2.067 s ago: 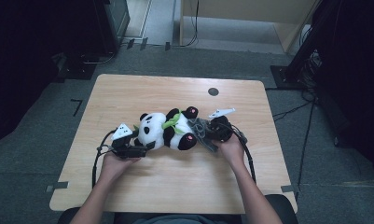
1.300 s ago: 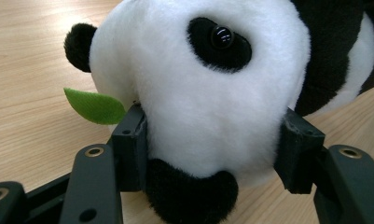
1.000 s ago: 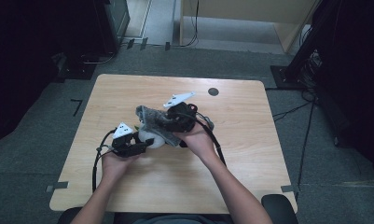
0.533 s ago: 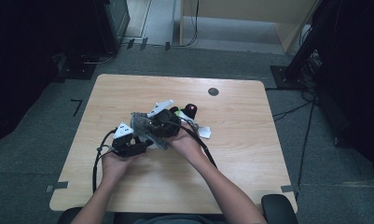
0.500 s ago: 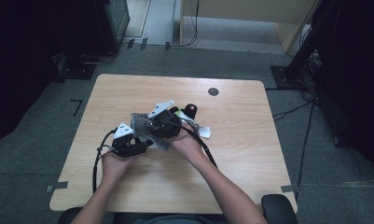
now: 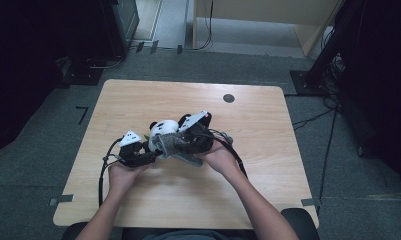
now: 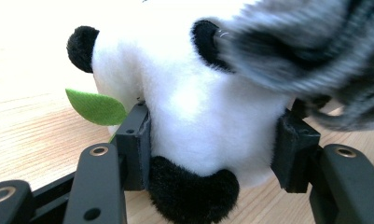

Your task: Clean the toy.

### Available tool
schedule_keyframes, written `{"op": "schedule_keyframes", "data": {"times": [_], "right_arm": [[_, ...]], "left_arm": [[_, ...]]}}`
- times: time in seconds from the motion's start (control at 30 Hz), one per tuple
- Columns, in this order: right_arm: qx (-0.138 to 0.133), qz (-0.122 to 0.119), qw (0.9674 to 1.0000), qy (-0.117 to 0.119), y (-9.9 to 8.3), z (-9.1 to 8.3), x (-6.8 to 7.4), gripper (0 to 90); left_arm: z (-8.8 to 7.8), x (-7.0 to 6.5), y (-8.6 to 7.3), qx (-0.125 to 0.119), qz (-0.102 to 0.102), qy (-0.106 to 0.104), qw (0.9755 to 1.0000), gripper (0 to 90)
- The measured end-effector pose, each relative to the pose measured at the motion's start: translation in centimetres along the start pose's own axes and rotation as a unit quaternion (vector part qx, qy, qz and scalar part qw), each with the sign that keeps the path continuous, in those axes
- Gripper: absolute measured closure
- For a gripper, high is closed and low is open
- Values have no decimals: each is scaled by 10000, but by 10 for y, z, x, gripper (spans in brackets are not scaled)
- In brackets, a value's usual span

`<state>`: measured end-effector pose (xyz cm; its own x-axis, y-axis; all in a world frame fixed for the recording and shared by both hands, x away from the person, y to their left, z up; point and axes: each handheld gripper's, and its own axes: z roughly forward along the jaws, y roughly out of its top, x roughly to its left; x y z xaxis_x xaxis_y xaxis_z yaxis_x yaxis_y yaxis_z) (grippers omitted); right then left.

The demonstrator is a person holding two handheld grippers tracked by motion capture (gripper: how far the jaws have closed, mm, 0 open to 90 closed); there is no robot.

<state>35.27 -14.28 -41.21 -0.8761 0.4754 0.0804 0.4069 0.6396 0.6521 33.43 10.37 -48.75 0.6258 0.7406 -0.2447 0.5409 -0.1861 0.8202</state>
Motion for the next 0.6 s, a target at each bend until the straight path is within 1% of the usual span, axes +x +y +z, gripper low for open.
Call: {"op": "schedule_keyframes", "data": {"times": [0.03, 0.1, 0.13, 0.17, 0.2, 0.27, 0.3, 0.37, 0.4, 0.43, 0.53, 0.57, 0.6], "right_arm": [[75, -13, 9999, -66, -3, -6, -2, 782], [95, 4, 9999, -97, -5, -10, -3, 783], [87, 77, 9999, -124, -9, -17, -9, 782], [71, 140, 9998, -119, -11, -19, -12, 782], [71, 140, 9998, -119, -11, -19, -12, 782], [25, 230, 9997, -128, -14, -24, -16, 782], [-77, 332, 9992, -200, -15, -29, -20, 781], [-99, 348, 9991, -227, -15, -31, -22, 781], [-144, 430, 9987, -244, -16, -34, -27, 781], [-144, 430, 9987, -244, -16, -34, -27, 781], [-185, 518, 9980, -324, -18, -37, -33, 781], [-228, 577, 9974, -372, -20, -39, -38, 780], [-228, 577, 9974, -372, -20, -39, -38, 780]], "left_arm": [[0, 0, 0, -7, -12, -6, 10000, 412], [0, 1, 0, -5, -14, -15, 10000, 413], [0, 1, 0, 1, -6, -23, 10000, 415], [0, 0, 0, 10, 5, -32, 10000, 416], [0, 0, 0, 10, 5, -32, 10000, 417], [0, -1, 0, 22, 19, -42, 10000, 418], [0, -1, 0, 18, 12, -48, 10000, 419], [0, -1, 0, 18, 35, -44, 10000, 420], [0, -1, 0, 18, 42, -40, 10000, 420], [0, -1, 0, 18, 56, -38, 10000, 420], [0, -2, -1, 14, 73, -40, 10000, 420], [0, -2, -1, 10, 77, -49, 10000, 420], [0, -2, -1, 10, 77, -49, 10000, 420]]}}
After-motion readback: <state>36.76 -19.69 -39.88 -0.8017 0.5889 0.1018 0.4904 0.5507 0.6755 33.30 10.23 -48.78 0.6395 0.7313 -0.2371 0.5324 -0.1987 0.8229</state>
